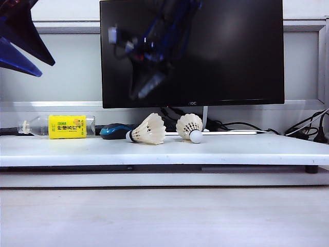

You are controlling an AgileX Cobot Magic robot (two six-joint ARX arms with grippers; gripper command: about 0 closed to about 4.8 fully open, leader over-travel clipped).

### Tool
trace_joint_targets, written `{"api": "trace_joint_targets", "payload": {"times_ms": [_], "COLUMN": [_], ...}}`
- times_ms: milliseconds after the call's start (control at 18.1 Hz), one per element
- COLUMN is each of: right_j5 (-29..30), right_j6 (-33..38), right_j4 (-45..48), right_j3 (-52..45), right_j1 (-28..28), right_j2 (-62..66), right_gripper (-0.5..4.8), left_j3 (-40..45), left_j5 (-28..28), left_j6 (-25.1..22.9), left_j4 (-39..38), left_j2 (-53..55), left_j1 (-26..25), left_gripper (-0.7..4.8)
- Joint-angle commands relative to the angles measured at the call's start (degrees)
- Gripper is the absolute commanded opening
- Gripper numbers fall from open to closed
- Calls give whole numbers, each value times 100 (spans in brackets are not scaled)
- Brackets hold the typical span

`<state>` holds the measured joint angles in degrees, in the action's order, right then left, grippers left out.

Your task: Stack the badminton balls on the table vertically.

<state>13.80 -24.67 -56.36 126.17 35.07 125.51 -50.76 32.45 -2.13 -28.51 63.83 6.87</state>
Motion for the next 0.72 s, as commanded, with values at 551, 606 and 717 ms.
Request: {"api": "trace_joint_targets", "payload": {"times_ms": [551,606,717], "right_j5": [282,286,282], "right_j6": [61,55,35], "right_j4": [953,966,968], "right_j3": [59,59,57], "right_j1": [37,37,35], "right_j2": [494,533,612], "right_gripper": [203,203,203], "left_j3": [116,160,229], "left_j5": [35,35,35], "left_j6": [-44,-46,-46], "left_j4": [-363,-363,-363], "left_j2": [15,17,15], "left_j1": [4,4,4], "left_gripper": [187,187,187]}}
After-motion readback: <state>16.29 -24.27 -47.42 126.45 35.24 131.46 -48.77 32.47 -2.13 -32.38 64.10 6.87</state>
